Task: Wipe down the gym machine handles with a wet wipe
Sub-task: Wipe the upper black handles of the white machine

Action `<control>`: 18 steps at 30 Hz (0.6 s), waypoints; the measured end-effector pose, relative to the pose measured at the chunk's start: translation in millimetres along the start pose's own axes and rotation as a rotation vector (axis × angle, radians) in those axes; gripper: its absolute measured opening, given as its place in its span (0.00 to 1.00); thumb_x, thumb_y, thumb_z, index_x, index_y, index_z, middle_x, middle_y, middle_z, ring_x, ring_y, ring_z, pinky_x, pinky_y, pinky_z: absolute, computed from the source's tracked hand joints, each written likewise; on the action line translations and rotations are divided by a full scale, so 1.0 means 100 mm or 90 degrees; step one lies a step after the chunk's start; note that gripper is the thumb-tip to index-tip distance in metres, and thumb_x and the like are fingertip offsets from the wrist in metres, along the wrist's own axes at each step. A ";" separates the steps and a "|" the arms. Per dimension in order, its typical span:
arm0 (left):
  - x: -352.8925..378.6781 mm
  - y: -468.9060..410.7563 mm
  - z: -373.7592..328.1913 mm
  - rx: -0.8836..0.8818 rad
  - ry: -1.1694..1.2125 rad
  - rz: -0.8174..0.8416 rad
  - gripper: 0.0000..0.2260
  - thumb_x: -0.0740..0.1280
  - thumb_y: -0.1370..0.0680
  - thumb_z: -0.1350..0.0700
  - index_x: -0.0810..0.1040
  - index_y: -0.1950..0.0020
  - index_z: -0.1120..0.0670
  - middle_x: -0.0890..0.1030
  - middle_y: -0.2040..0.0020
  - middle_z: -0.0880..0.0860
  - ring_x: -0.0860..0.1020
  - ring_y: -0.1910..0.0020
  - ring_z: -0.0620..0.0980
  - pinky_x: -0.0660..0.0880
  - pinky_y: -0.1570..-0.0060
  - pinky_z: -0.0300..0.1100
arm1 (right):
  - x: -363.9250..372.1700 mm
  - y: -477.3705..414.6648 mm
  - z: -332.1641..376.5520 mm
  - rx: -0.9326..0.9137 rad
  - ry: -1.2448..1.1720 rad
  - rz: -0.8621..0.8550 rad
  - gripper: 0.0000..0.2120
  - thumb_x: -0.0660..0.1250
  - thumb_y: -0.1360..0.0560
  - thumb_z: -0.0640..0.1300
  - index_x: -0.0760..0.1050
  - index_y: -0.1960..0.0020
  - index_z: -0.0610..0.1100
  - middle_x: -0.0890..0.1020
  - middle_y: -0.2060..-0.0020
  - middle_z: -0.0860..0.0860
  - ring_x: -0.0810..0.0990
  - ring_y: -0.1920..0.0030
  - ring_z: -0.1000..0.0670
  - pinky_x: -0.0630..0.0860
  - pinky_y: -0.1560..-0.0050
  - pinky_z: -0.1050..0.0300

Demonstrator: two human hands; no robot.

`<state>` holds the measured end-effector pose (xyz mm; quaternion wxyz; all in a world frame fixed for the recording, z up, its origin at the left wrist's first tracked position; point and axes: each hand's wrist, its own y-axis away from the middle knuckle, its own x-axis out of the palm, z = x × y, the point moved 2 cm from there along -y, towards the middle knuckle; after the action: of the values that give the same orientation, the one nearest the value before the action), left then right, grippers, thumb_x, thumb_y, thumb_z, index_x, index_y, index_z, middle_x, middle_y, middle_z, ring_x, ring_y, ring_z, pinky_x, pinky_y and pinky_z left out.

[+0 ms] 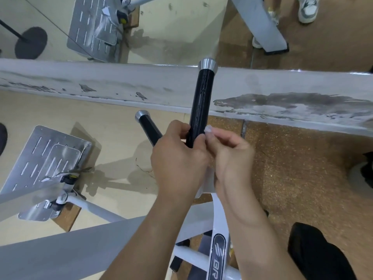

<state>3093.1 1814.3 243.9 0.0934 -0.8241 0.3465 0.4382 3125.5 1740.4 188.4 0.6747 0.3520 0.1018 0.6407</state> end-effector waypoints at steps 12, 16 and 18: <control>0.02 -0.01 0.02 0.017 0.012 -0.002 0.06 0.70 0.27 0.51 0.73 0.55 0.46 0.77 0.64 0.39 0.77 0.64 0.37 0.69 0.65 0.33 | 0.17 -0.36 0.22 0.016 0.052 0.012 0.09 0.68 0.27 0.29 0.79 0.61 0.41 0.80 0.65 0.47 0.79 0.65 0.51 0.78 0.62 0.63; 0.01 -0.01 -0.01 0.019 -0.001 -0.007 0.07 0.70 0.27 0.52 0.72 0.55 0.47 0.76 0.64 0.39 0.78 0.62 0.43 0.70 0.62 0.40 | 0.02 -0.14 0.10 -0.009 0.115 0.044 0.11 0.70 0.27 0.32 0.80 0.62 0.46 0.82 0.67 0.49 0.81 0.63 0.50 0.77 0.60 0.59; 0.00 -0.01 -0.01 0.008 0.001 -0.007 0.07 0.70 0.27 0.52 0.72 0.54 0.46 0.76 0.63 0.38 0.78 0.61 0.44 0.70 0.62 0.40 | -0.05 -0.05 0.08 -0.023 0.164 0.074 0.12 0.71 0.29 0.32 0.81 0.64 0.48 0.83 0.68 0.50 0.82 0.65 0.50 0.79 0.60 0.55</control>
<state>3094.9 1814.2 244.3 0.1004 -0.8259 0.3446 0.4348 3133.5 1733.4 189.8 0.6239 0.2603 0.1553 0.7203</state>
